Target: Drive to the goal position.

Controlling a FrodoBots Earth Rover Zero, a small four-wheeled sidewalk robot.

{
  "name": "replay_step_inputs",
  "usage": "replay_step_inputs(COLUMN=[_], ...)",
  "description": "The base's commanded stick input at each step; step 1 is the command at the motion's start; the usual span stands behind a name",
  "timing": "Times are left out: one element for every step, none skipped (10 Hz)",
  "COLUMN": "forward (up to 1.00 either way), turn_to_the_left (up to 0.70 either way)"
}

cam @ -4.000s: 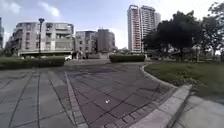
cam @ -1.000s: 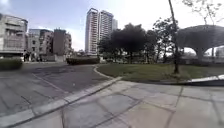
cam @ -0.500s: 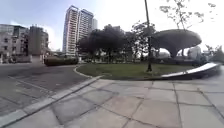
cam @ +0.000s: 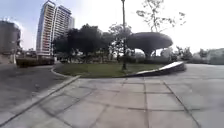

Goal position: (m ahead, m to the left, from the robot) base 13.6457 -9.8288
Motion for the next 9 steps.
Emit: replay_step_inputs(forward=[0.00,0.00,0.00,0.00,0.46,0.70,0.70,0.70,0.70], turn_to_the_left=[0.00,0.00,0.00,0.00,0.00,0.00,0.00,0.00,0.00])
